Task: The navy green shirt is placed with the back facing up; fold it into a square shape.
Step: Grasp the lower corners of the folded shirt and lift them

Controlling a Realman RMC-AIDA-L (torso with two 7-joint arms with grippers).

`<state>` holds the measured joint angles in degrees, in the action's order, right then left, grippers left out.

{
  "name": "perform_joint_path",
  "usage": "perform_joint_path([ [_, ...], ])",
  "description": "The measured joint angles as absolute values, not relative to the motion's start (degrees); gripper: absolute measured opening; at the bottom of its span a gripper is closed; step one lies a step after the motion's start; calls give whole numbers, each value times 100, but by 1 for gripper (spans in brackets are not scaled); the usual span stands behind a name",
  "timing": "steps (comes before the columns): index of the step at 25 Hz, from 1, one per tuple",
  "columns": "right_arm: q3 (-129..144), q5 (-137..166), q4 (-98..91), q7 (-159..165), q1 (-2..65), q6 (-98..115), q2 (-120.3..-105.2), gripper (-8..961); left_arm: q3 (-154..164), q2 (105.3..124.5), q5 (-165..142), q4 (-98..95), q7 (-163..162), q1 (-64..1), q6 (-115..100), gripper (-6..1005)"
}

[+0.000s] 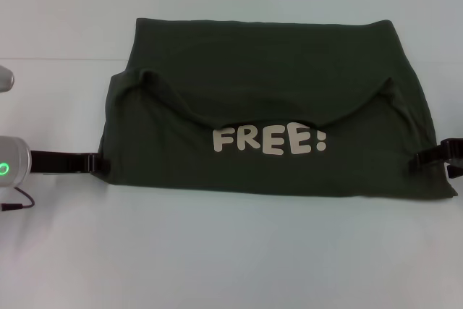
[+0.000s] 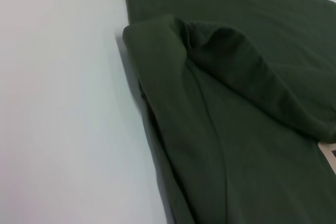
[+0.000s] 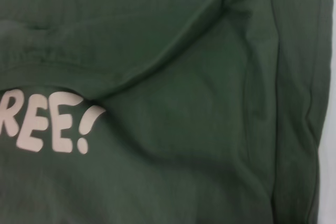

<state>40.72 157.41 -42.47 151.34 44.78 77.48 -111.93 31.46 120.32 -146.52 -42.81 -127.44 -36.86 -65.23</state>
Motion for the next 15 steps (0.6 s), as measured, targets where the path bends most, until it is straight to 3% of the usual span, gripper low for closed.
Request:
perform_joint_path([
  [6,4034,15747,-4160,15032,4400,7443,-11321,883,3111,12032,-14634,-4280,-12744,-3681,-6524,8],
  [15,4038,15691,-3948,14871,4420,7242,-11394,884,3110,12032,-14604,-4280,-12744,-3683,-6521,7],
])
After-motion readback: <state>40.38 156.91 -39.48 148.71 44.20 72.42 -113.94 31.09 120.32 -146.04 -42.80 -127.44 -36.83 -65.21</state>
